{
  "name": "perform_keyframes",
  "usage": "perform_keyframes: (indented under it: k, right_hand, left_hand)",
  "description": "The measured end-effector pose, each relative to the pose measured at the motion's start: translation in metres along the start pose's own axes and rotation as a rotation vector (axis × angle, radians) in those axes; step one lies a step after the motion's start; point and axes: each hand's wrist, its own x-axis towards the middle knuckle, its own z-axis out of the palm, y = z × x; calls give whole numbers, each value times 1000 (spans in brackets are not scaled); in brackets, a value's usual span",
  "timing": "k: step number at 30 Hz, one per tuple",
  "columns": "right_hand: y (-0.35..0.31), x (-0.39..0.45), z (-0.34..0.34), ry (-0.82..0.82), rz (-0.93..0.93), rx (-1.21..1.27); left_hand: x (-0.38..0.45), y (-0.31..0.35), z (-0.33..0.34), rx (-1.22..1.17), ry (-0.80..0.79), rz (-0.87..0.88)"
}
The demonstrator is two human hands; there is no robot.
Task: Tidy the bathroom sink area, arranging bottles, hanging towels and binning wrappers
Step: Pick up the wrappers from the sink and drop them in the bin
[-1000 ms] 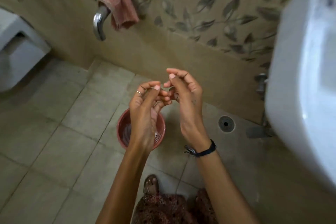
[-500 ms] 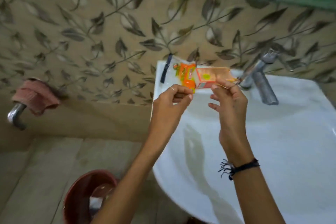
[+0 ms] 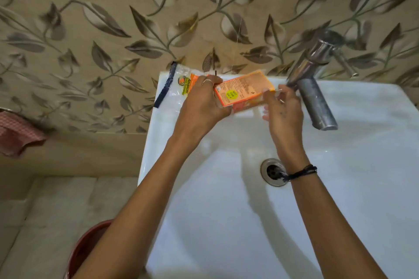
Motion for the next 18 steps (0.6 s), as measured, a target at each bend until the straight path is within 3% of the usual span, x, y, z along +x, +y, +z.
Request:
perform_keyframes:
  k: [3, 10, 18]
  right_hand:
    - [-13, -21, -1, 48, 32, 232]
    - [-52, -125, 33, -140, 64, 669]
    - [-31, -273, 133, -550, 143, 696]
  left_hand:
    - [-27, 2, -20, -131, 57, 22]
    - [-136, -10, -89, -408, 357, 7]
    - [-293, -116, -116, -359, 751, -351]
